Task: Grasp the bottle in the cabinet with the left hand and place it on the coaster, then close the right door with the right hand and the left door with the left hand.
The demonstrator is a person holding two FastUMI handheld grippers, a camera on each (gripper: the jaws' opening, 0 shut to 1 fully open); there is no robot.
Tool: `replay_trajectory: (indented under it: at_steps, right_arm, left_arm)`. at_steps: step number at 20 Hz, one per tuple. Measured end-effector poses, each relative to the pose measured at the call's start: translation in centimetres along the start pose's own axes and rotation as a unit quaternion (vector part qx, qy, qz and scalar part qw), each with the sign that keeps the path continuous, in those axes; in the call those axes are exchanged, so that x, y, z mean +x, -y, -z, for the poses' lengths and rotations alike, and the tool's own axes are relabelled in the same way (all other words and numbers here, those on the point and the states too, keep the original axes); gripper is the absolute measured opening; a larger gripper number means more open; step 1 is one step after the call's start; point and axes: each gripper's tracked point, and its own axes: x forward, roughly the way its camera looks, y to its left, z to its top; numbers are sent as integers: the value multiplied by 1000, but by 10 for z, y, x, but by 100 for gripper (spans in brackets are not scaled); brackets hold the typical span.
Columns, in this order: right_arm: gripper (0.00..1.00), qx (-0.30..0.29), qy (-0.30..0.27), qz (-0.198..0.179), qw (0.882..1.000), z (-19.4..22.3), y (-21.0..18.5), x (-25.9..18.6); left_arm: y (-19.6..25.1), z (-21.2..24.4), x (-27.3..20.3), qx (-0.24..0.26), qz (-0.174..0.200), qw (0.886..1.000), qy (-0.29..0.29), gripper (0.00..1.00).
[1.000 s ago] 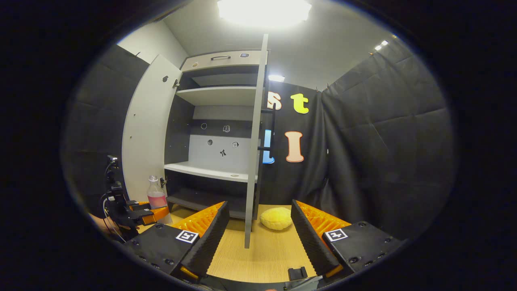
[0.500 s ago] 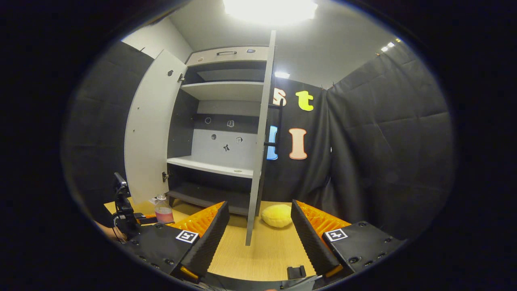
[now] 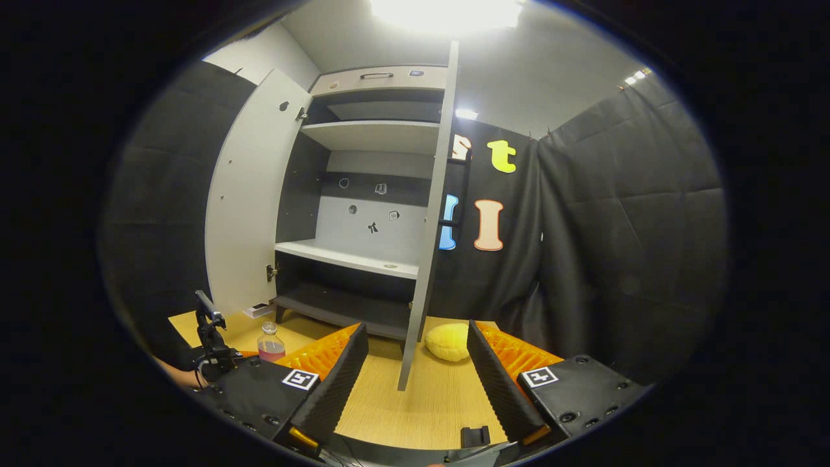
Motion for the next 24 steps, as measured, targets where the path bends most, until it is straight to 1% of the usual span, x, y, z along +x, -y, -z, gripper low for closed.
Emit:
replay_trajectory:
  at_steps: [3, 9, 10, 14, 15, 18, 21, 24]
  right_arm:
    - [100, -4, -1, -6, 1000, 1, -5, 1]
    - [100, -4, 1, -11, 1000, 0, -8, 3]
    - [100, -4, 2, -12, 1000, 0, -8, 2]
    - [100, -3, 3, -16, 1000, 0, -10, 1]
    - [100, -3, 5, -16, 1000, -1, -10, 1]
    - [100, 4, 13, -15, 1000, -6, -7, 1]
    - [100, 20, 28, -14, 999, -12, -4, 1]
    - [100, 43, 41, -12, 998, -17, 1, 4]
  left_arm:
    - [0, 5, -4, -3, -6, 1000, 2, 70]
    - [0, 10, -3, -1, -23, 1000, -6, 72]
    - [-1, 13, -3, 1, -26, 1000, -10, 79]
    - [-8, 8, -8, 11, -43, 999, -5, 86]
    - [-8, 5, -10, 11, -44, 999, -1, 86]
    - [-9, -16, -17, 23, -50, 998, 11, 86]
    - [0, -59, -32, 27, -46, 998, 36, 86]
    - [3, -102, -53, 20, -52, 996, 63, 86]
